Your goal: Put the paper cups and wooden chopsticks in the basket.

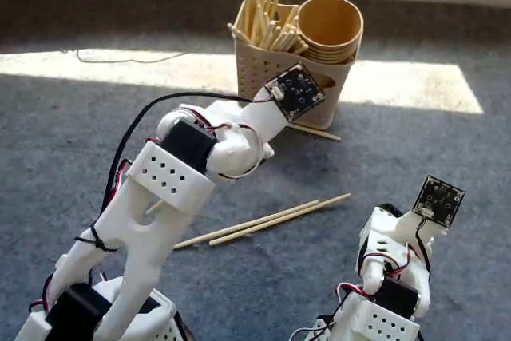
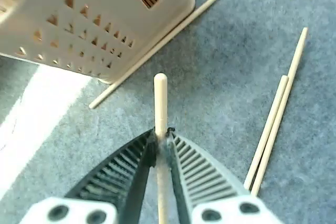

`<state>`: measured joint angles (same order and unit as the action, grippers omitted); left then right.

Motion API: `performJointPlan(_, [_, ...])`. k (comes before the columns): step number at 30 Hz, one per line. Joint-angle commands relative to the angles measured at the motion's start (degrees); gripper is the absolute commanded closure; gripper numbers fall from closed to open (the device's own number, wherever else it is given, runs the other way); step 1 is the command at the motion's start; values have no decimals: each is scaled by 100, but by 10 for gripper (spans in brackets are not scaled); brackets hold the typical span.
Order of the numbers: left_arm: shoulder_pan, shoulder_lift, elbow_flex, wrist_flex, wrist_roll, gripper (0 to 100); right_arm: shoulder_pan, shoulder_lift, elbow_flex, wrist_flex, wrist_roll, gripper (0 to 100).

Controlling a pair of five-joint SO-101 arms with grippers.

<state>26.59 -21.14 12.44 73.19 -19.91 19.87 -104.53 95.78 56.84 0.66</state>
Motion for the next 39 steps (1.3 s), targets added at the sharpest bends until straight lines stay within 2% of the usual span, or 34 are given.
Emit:
performJointPlan(1, [13, -251, -620, 0, 9, 995, 66, -66, 629, 22, 26, 990])
performJointPlan(3, [-13, -251, -848, -9, 44, 995, 66, -66, 629, 22, 26, 990])
performJointPlan(10, [13, -251, -2044, -26, 1099, 995, 66, -66, 629, 22, 26, 990])
performJointPlan(12, [-4, -251, -2413, -246, 1319, 995, 66, -66, 629, 22, 26, 990])
performJointPlan(22, [-31, -268, -3055, -2646, 2198, 995, 66, -66, 629, 22, 26, 990])
performJointPlan(29, [-40, -295, -3055, -3147, 2347, 995, 66, -66, 629, 22, 26, 990])
performJointPlan(35, [-514, -251, -2949, -3965, 2356, 995, 66, -66, 629, 22, 26, 990])
performJointPlan(39, [-936, -259, -2264, -5134, 2690, 995, 66, -66, 629, 22, 35, 990])
